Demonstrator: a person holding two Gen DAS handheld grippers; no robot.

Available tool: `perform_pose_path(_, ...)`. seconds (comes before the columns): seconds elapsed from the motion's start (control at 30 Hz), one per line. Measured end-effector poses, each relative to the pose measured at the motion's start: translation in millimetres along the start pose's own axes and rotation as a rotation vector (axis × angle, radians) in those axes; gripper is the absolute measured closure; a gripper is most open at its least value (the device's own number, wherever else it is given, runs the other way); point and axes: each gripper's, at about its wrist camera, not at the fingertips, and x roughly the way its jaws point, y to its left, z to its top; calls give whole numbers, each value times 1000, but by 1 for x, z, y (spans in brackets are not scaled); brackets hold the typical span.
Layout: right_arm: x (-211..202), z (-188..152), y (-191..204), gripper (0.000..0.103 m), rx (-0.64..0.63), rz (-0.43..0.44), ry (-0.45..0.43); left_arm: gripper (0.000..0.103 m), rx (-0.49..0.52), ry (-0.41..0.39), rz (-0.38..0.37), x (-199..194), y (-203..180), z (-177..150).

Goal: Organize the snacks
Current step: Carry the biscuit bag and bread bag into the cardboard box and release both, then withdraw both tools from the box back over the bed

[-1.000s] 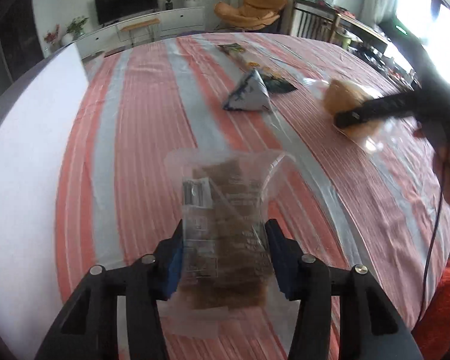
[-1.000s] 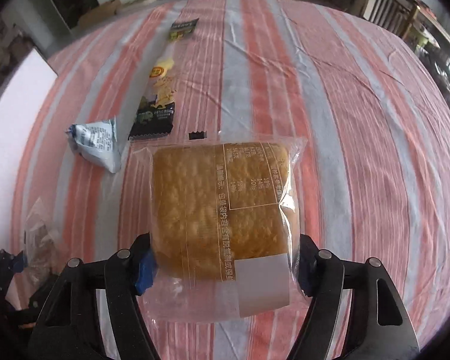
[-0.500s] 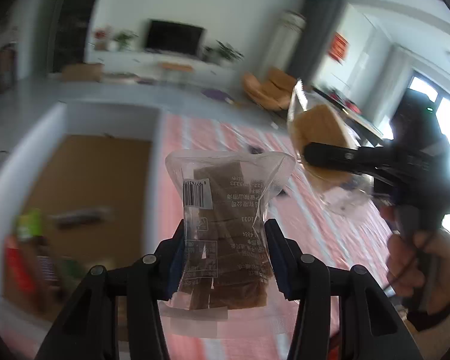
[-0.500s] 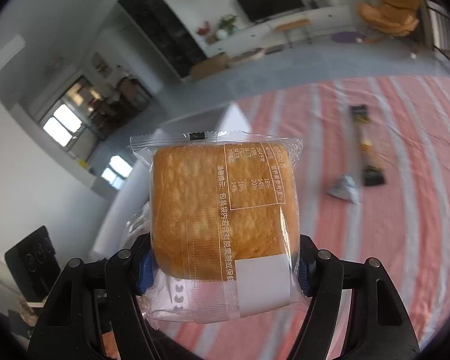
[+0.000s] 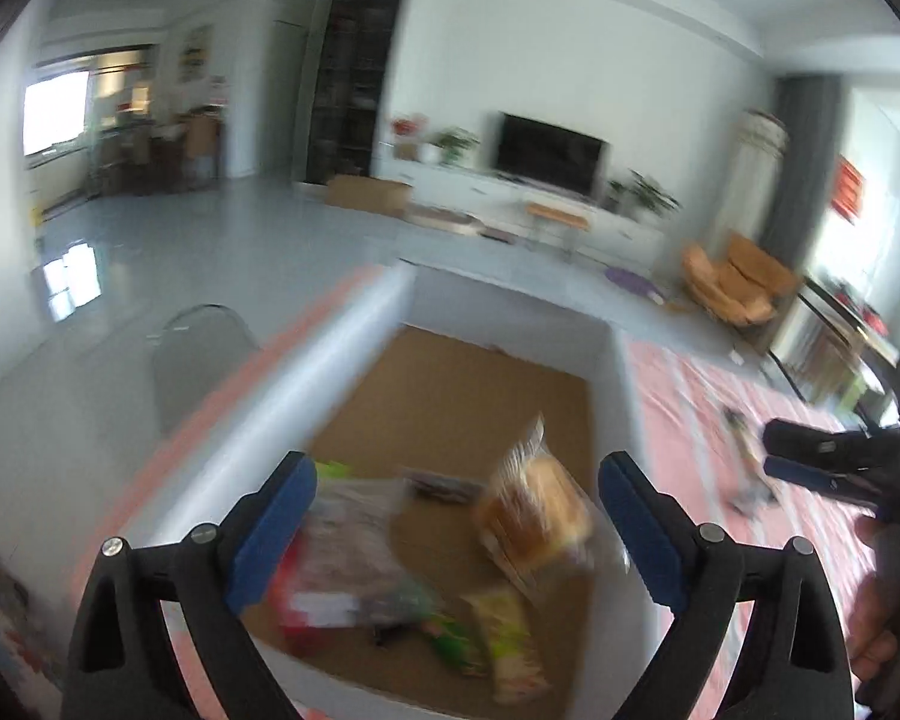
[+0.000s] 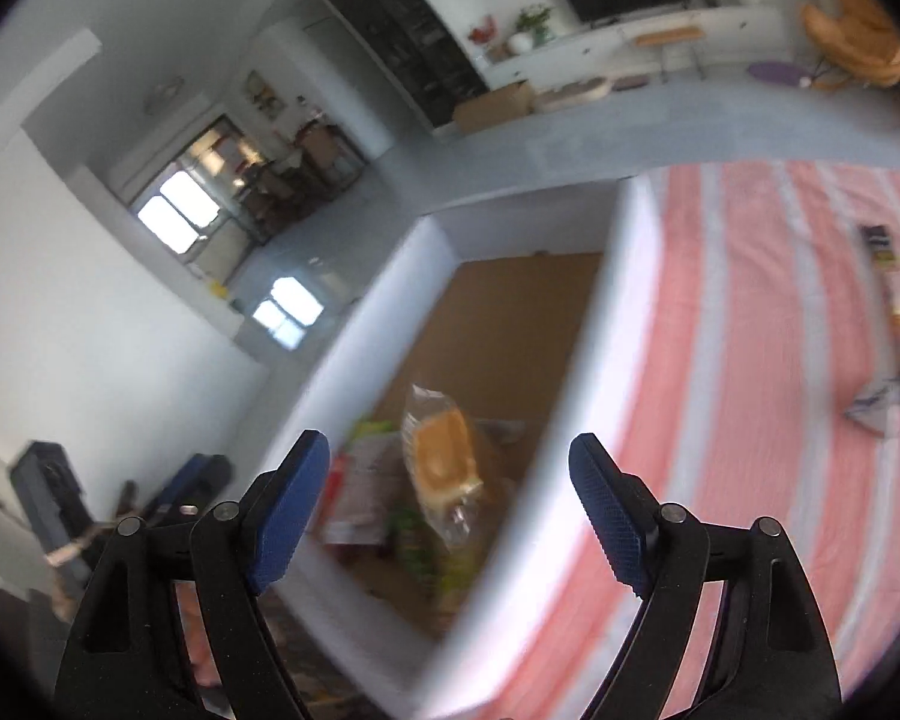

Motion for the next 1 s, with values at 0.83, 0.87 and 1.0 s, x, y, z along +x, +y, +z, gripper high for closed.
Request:
perform_pose_path(0.83, -78, -162, -213, 17, 266, -808, -72, 2, 534, 360, -262, 177, -268, -157)
perform_pose_path(0.87, -76, -163, -213, 17, 259, -811, -73, 2, 532, 357, -261, 177, -268, -157)
perform_pose_path(1.0, -79, -172, -214, 14, 260, -803, -77, 0, 524, 356, -255, 177, -267, -160)
